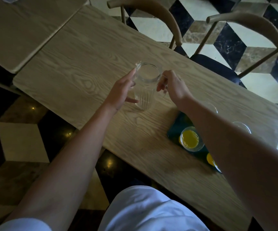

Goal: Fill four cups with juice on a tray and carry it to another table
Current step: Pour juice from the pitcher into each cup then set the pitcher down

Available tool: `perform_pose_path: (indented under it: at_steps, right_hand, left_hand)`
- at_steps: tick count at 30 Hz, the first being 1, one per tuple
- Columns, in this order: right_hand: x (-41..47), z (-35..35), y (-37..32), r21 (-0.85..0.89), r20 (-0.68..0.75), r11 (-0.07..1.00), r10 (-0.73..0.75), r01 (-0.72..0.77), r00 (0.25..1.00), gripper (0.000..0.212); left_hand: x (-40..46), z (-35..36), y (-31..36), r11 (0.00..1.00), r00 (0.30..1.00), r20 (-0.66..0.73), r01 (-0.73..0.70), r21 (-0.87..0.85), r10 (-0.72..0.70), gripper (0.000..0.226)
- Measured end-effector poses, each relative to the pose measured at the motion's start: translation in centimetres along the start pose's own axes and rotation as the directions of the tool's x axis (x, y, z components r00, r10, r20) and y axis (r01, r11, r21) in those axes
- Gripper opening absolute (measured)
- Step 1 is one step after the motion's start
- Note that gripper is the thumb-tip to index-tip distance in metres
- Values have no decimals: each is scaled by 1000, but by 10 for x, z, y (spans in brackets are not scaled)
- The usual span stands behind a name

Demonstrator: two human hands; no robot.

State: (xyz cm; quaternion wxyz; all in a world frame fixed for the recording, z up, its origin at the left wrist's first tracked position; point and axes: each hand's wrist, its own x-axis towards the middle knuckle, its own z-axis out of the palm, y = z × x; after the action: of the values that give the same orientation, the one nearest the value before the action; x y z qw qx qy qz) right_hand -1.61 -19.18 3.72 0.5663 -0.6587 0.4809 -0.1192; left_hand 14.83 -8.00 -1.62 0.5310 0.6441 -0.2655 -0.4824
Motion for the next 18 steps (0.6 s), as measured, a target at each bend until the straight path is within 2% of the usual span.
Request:
perform_pose_path:
  at_steps: [4,11,18]
  right_hand:
    - [3,0,5,-28,0,1000,-6,6,1000,39]
    - [9,5,5,-207,-51,975,-94,82,994,39]
    - [8,6,5,-233,-53,970,-82,67,995,39]
  left_hand:
    - [1,2,1,1000,1000,13,-4,27,3,69]
    - [-8,8,0,997,999,-27,-38,69,40,68]
    - [-5,6,-3,999,1000,-19,-12,45,13,67]
